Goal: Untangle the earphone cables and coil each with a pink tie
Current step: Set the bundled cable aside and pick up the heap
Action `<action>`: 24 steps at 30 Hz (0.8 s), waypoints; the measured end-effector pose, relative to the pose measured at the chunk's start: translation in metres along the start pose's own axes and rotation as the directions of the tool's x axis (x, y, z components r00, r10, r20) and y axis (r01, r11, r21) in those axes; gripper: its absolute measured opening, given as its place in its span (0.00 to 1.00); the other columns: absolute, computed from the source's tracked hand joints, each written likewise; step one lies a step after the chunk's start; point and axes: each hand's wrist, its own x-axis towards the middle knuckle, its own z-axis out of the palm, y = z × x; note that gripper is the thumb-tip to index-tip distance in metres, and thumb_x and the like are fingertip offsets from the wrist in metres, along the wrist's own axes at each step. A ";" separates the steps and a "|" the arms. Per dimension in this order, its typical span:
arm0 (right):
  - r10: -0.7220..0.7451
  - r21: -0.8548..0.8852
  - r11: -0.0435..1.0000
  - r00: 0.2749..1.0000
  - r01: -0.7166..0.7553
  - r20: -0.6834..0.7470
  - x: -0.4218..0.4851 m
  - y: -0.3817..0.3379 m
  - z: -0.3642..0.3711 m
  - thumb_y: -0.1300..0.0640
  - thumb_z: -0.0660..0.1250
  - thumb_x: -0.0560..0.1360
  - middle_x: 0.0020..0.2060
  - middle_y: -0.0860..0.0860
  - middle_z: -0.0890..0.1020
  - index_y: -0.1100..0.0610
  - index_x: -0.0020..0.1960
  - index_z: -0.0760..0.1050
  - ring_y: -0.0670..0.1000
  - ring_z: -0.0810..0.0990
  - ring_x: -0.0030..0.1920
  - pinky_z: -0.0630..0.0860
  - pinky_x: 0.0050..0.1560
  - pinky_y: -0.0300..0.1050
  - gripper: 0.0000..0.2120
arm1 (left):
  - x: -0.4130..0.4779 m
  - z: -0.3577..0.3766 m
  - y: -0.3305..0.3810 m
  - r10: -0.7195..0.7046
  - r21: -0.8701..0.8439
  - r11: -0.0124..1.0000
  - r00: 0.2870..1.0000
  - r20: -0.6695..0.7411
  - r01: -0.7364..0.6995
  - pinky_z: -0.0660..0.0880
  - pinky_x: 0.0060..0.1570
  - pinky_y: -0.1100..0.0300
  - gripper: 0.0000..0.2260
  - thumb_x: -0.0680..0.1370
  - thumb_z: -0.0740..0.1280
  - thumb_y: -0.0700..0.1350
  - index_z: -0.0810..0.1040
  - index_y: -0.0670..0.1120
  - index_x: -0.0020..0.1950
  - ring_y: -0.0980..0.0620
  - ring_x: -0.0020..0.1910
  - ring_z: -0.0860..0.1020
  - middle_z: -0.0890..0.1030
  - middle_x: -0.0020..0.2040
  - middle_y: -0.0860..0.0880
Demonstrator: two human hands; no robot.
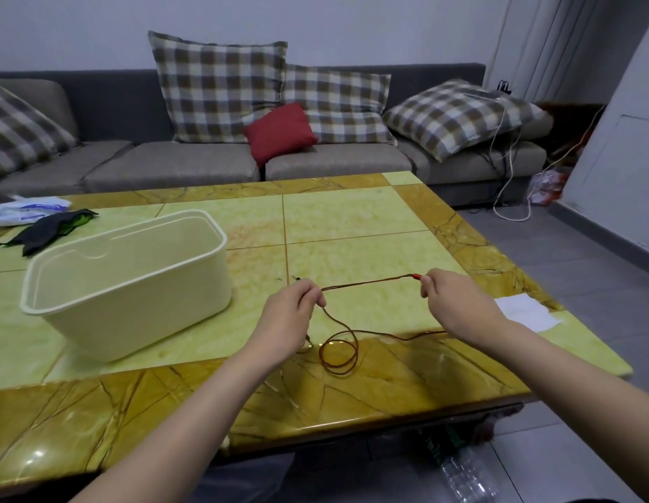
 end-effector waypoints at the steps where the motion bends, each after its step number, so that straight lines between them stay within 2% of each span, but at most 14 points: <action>1: 0.036 -0.002 0.999 0.999 -0.036 0.001 0.001 0.004 0.001 0.53 0.50 0.82 0.44 0.56 0.78 0.60 0.49 0.74 0.57 0.75 0.43 0.71 0.41 0.48 0.17 | 0.002 -0.001 0.000 -0.006 -0.002 1.000 1.000 -0.007 0.006 0.65 0.28 0.68 0.12 0.82 0.56 0.42 0.76 0.44 0.43 0.54 0.30 0.68 0.71 0.31 0.52; 3: 0.088 -0.009 0.996 0.996 -0.089 -0.006 0.002 0.008 0.001 0.54 0.49 0.82 0.45 0.55 0.78 0.59 0.51 0.74 0.56 0.75 0.43 0.71 0.42 0.48 0.16 | 0.005 -0.004 0.002 -0.019 0.008 1.000 0.999 -0.031 0.019 0.64 0.28 0.67 0.12 0.81 0.57 0.43 0.77 0.45 0.43 0.55 0.29 0.67 0.70 0.30 0.51; 7: 0.114 -0.049 0.992 0.993 -0.115 -0.026 0.002 0.005 0.001 0.58 0.52 0.82 0.53 0.56 0.76 0.59 0.58 0.73 0.56 0.74 0.47 0.71 0.43 0.48 0.12 | 0.012 -0.008 0.011 -0.016 0.025 1.000 0.996 -0.082 0.018 0.64 0.38 0.58 0.12 0.81 0.58 0.46 0.76 0.52 0.41 0.54 0.28 0.67 0.71 0.28 0.52; 8: 0.075 -0.074 0.994 0.997 -0.077 -0.030 0.002 0.002 0.001 0.59 0.54 0.81 0.56 0.56 0.74 0.59 0.62 0.71 0.56 0.74 0.51 0.71 0.47 0.48 0.12 | 0.013 -0.009 0.013 -0.007 0.032 0.999 0.997 -0.082 0.010 0.64 0.38 0.58 0.12 0.81 0.58 0.47 0.77 0.52 0.40 0.55 0.27 0.67 0.71 0.28 0.52; 10: -0.066 -0.063 0.996 0.997 0.063 -0.040 -0.003 -0.009 0.001 0.61 0.58 0.80 0.64 0.56 0.68 0.59 0.70 0.63 0.56 0.69 0.62 0.68 0.59 0.46 0.19 | 0.014 -0.011 0.019 0.011 0.033 0.999 0.999 -0.050 -0.009 0.64 0.34 0.60 0.11 0.80 0.60 0.48 0.78 0.53 0.41 0.54 0.27 0.66 0.70 0.28 0.51; 12: -0.219 0.062 0.973 0.975 0.221 -0.034 -0.014 -0.031 -0.002 0.59 0.61 0.79 0.70 0.54 0.64 0.57 0.74 0.56 0.53 0.63 0.69 0.61 0.68 0.44 0.26 | 0.014 -0.011 0.027 0.023 0.021 1.000 1.000 0.014 -0.023 0.65 0.31 0.61 0.11 0.80 0.61 0.48 0.80 0.52 0.42 0.54 0.28 0.67 0.71 0.28 0.52; 13: -0.284 0.122 0.951 0.958 0.285 -0.029 -0.020 -0.043 -0.003 0.57 0.61 0.79 0.70 0.52 0.64 0.56 0.74 0.56 0.51 0.63 0.70 0.60 0.69 0.42 0.27 | 0.014 -0.010 0.030 0.029 0.019 0.999 0.999 0.044 -0.030 0.66 0.31 0.61 0.11 0.80 0.61 0.48 0.80 0.52 0.42 0.53 0.28 0.67 0.72 0.28 0.52; 15: -0.360 0.232 0.908 0.933 0.349 0.006 -0.029 -0.064 -0.003 0.55 0.59 0.80 0.65 0.50 0.72 0.53 0.72 0.60 0.48 0.71 0.65 0.67 0.65 0.41 0.21 | 0.014 -0.009 0.037 0.054 0.026 0.998 0.995 0.081 -0.057 0.70 0.32 0.58 0.11 0.80 0.61 0.49 0.81 0.51 0.43 0.50 0.30 0.71 0.76 0.31 0.51; 17: -0.363 0.342 0.880 0.931 0.330 0.036 -0.033 -0.076 -0.004 0.54 0.56 0.81 0.48 0.47 0.79 0.53 0.64 0.67 0.46 0.78 0.48 0.76 0.50 0.42 0.12 | 0.015 -0.009 0.040 0.078 0.022 0.997 0.993 0.090 -0.080 0.75 0.37 0.51 0.11 0.80 0.60 0.49 0.80 0.51 0.42 0.44 0.35 0.75 0.80 0.36 0.47; 18: -0.358 0.356 0.874 0.934 0.330 0.015 -0.031 -0.077 -0.005 0.54 0.54 0.82 0.40 0.44 0.77 0.53 0.60 0.69 0.43 0.77 0.39 0.75 0.41 0.40 0.10 | 0.015 -0.010 0.040 0.084 0.017 0.996 0.992 0.094 -0.086 0.74 0.36 0.51 0.11 0.80 0.60 0.49 0.80 0.51 0.42 0.45 0.34 0.74 0.80 0.36 0.46; 20: -0.339 0.292 0.896 0.940 0.335 -0.038 -0.025 -0.072 -0.008 0.54 0.52 0.82 0.33 0.41 0.71 0.53 0.53 0.72 0.41 0.70 0.31 0.66 0.31 0.36 0.11 | 0.013 -0.016 0.036 0.079 0.014 0.997 0.990 0.115 -0.081 0.67 0.31 0.58 0.12 0.81 0.59 0.49 0.78 0.52 0.40 0.53 0.28 0.68 0.73 0.30 0.49; 22: -0.292 0.199 0.932 0.952 0.304 -0.089 -0.018 -0.062 -0.012 0.54 0.52 0.82 0.30 0.42 0.70 0.52 0.50 0.73 0.43 0.68 0.30 0.61 0.29 0.40 0.11 | 0.011 -0.022 0.031 0.042 -0.006 0.999 0.989 0.141 -0.041 0.64 0.31 0.61 0.13 0.81 0.59 0.50 0.77 0.52 0.39 0.56 0.26 0.64 0.67 0.28 0.53; 24: -0.199 0.199 0.955 0.972 0.222 -0.126 -0.010 -0.050 -0.015 0.55 0.52 0.82 0.29 0.43 0.71 0.52 0.48 0.74 0.44 0.68 0.29 0.59 0.28 0.41 0.12 | 0.008 -0.027 0.024 -0.001 -0.045 0.999 0.989 0.151 0.007 0.64 0.32 0.60 0.14 0.81 0.58 0.49 0.77 0.50 0.38 0.57 0.26 0.63 0.65 0.26 0.56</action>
